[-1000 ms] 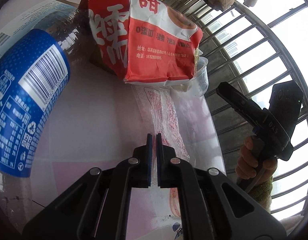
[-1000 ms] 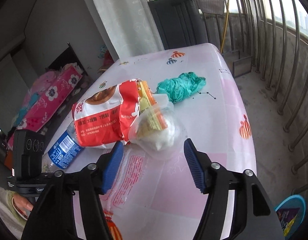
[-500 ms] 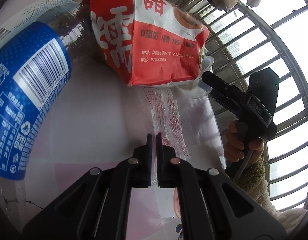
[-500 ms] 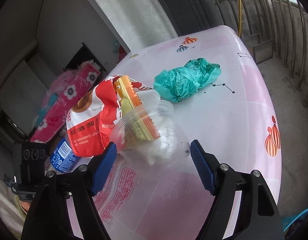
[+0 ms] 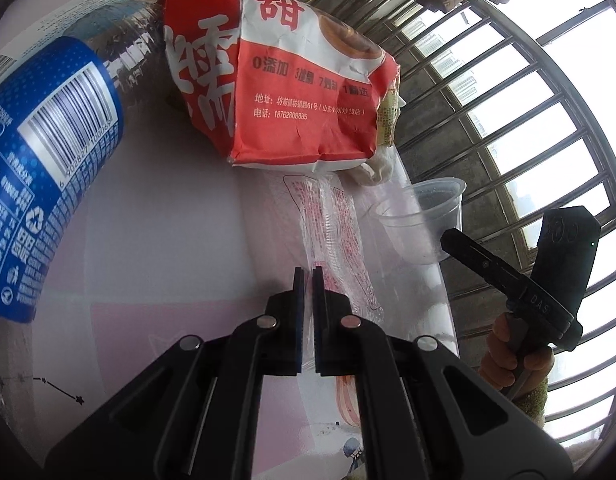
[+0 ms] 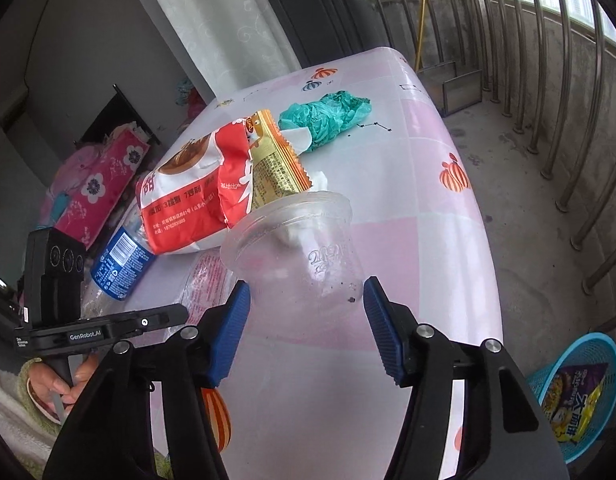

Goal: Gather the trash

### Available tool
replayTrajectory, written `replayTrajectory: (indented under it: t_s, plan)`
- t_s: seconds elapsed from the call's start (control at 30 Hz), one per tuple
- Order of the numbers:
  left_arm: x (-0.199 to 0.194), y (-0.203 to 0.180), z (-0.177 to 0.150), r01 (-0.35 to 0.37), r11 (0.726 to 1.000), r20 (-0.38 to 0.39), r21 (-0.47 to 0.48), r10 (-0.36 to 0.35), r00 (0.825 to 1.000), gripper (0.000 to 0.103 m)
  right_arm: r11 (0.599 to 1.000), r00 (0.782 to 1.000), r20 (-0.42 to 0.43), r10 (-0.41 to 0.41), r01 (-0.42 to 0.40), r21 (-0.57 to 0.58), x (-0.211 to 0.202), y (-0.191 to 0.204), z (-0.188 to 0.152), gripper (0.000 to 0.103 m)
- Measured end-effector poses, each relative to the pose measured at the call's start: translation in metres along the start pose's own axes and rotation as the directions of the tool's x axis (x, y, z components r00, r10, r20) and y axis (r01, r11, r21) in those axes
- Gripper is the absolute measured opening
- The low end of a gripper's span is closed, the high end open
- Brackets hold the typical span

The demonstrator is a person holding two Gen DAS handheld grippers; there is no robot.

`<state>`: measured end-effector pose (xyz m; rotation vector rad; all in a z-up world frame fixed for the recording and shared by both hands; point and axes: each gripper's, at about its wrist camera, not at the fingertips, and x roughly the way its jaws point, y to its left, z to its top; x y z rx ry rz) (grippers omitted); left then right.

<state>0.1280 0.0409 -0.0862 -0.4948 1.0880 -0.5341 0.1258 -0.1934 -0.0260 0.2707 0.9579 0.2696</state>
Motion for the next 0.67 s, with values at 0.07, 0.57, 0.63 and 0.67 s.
replayTrajectory:
  t_s: [0.07, 0.57, 0.63, 0.67]
  plan:
    - [-0.001, -0.003, -0.003, 0.006, 1.0, -0.01, 0.003, -0.006, 1.0, 0.002, 0.999, 1.0, 0.008, 0.009, -0.009, 0.04, -0.009, -0.005, -0.01, 0.057]
    - [-0.008, -0.077, -0.041, 0.108, 0.975, -0.071, 0.193, -0.096, 0.993, 0.002, 0.951, 0.98, 0.159, 0.117, -0.157, 0.267, -0.08, -0.027, -0.087, 0.055]
    - [-0.004, -0.096, -0.041, 0.132, 0.962, -0.085, 0.24, -0.115, 0.99, 0.002, 0.943, 0.975, 0.197, 0.102, -0.158, 0.294, -0.094, -0.038, -0.094, 0.055]
    - [0.0, -0.107, -0.041, 0.148, 0.953, -0.097, 0.263, -0.127, 0.987, 0.002, 0.937, 0.971, 0.218, 0.094, -0.16, 0.309, -0.101, -0.044, -0.098, 0.054]
